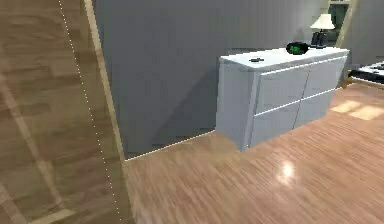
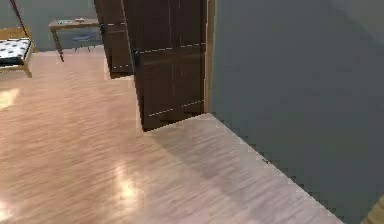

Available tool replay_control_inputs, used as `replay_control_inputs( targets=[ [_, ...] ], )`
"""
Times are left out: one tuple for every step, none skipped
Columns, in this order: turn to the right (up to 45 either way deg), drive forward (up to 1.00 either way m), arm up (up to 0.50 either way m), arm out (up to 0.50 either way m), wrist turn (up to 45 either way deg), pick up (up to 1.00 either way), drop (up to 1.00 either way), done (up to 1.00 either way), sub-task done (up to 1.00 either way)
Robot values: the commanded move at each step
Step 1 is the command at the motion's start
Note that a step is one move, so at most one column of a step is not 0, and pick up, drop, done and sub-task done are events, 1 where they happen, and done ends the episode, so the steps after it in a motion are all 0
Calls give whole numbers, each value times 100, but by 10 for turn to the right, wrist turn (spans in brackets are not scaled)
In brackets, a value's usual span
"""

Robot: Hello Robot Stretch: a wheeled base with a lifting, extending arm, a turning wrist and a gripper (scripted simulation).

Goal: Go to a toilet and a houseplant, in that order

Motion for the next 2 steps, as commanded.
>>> replay_control_inputs(
  targets=[
    [-450,0,0,0,0,0,0,0,0],
    [-450,0,0,0,0,0,0,0,0]
  ],
)
